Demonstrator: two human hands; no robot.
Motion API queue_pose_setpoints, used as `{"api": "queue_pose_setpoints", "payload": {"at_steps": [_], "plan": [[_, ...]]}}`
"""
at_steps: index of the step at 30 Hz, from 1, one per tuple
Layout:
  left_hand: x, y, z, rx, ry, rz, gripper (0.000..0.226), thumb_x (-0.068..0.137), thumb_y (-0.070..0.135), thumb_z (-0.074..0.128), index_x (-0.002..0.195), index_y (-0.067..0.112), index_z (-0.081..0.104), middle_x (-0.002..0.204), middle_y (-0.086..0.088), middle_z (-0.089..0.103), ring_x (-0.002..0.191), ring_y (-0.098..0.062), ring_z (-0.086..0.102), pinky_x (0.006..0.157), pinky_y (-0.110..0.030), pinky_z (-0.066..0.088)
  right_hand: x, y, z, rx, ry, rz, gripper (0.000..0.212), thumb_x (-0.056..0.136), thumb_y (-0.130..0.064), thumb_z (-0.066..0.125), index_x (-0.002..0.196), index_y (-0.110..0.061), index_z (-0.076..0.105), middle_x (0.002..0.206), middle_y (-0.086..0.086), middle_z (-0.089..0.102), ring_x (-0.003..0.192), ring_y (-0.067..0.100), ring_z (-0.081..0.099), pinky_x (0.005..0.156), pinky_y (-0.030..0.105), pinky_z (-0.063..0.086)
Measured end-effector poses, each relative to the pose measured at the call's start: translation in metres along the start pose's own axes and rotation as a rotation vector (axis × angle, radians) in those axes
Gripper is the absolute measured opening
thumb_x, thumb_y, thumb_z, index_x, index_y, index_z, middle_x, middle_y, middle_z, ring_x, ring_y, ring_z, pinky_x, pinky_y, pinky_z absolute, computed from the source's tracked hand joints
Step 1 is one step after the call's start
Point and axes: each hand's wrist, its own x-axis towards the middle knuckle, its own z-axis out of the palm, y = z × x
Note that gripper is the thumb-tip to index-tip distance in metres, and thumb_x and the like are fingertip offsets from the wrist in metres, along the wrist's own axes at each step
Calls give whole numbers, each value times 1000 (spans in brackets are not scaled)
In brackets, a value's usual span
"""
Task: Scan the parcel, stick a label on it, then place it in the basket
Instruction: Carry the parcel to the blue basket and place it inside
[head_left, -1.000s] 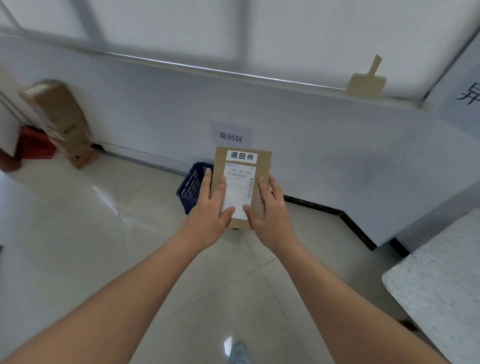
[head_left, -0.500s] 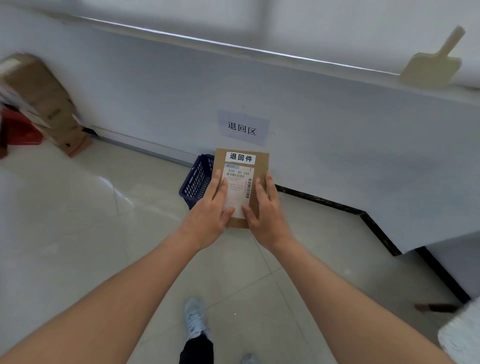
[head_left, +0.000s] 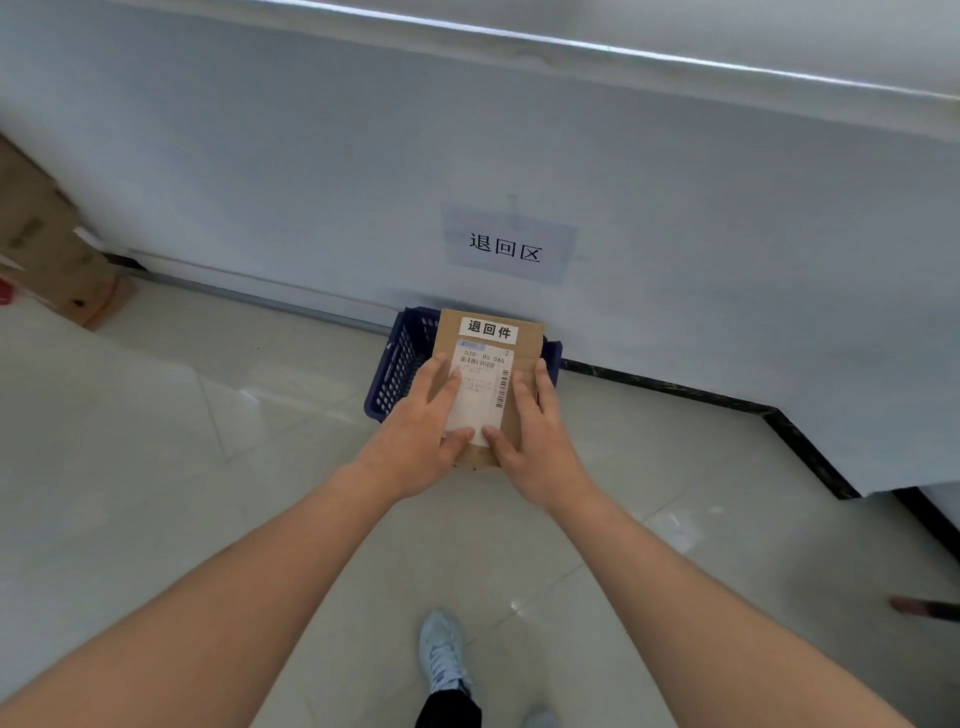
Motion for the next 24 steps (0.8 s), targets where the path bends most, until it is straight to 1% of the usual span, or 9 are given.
{"api": "queue_pose_setpoints", "payload": {"at_steps": [2, 6, 10, 14, 16, 19, 22, 23, 24], "plan": [[21, -16, -3, 7, -20, 0, 79, 100, 38, 63, 162, 7, 26, 171, 3, 2, 144, -33, 39, 112, -48, 47, 23, 3, 8, 23, -20, 24, 87, 102, -28, 67, 167, -11, 12, 176, -1, -15, 162, 17, 4, 115, 17, 15], [69, -38, -1, 35, -42, -2, 79, 99, 41, 62, 162, 10, 27, 170, 2, 5, 137, -31, 48, 111, -46, 46, 72, 15, 18, 43, -20, 51, 86, 102, -27, 68, 167, -12, 15, 176, 1, -13, 162, 17, 1, 116, 14, 11], [118, -61, 14, 25, -71, -20, 80, 99, 41, 62, 163, 10, 25, 169, 6, 4, 138, -30, 46, 110, -46, 48, 121, 42, 31, 55, -24, 50, 83, 101, -29, 69, 166, -14, 20, 176, 1, -10, 161, 13, 2, 113, 10, 12], [156, -86, 39, 10, -111, -58, 80, 99, 41, 62, 163, 11, 23, 169, 8, 3, 136, -28, 49, 109, -42, 50, 163, 74, 52, 64, -45, 64, 84, 99, -31, 71, 166, -17, 22, 176, -2, -10, 162, 14, 6, 115, 14, 16], [171, -98, 53, -5, -137, -70, 81, 100, 39, 62, 164, 11, 21, 169, 8, 2, 138, -27, 48, 110, -40, 49, 179, 88, 63, 62, -55, 72, 83, 99, -30, 71, 166, -18, 23, 176, -2, -10, 162, 15, 6, 115, 15, 17], [195, -122, 73, -52, -173, -71, 84, 99, 35, 64, 165, 11, 16, 168, 11, -2, 139, -27, 46, 110, -41, 50, 203, 104, 78, 62, -99, 77, 82, 100, -26, 71, 166, -15, 23, 175, 0, -14, 162, 14, 2, 115, 13, 13], [217, -148, 89, -74, -184, -61, 87, 98, 31, 67, 165, 11, 14, 167, 12, -3, 138, -27, 46, 107, -39, 53, 229, 118, 95, 73, -125, 69, 82, 100, -20, 71, 166, -14, 21, 175, 2, -18, 155, 2, -5, 112, 6, 8], [225, -159, 95, -76, -184, -62, 88, 98, 30, 67, 165, 10, 14, 167, 12, -3, 138, -26, 46, 106, -39, 53, 239, 123, 104, 74, -129, 67, 83, 99, -18, 71, 166, -15, 22, 175, 3, -18, 155, 2, -7, 110, 3, 6], [231, -169, 100, -75, -184, -62, 88, 98, 29, 68, 165, 10, 15, 167, 12, -3, 138, -26, 46, 106, -39, 53, 248, 128, 112, 74, -133, 67, 84, 98, -16, 72, 166, -15, 22, 174, 4, -18, 158, 7, -7, 110, 2, 5]]}}
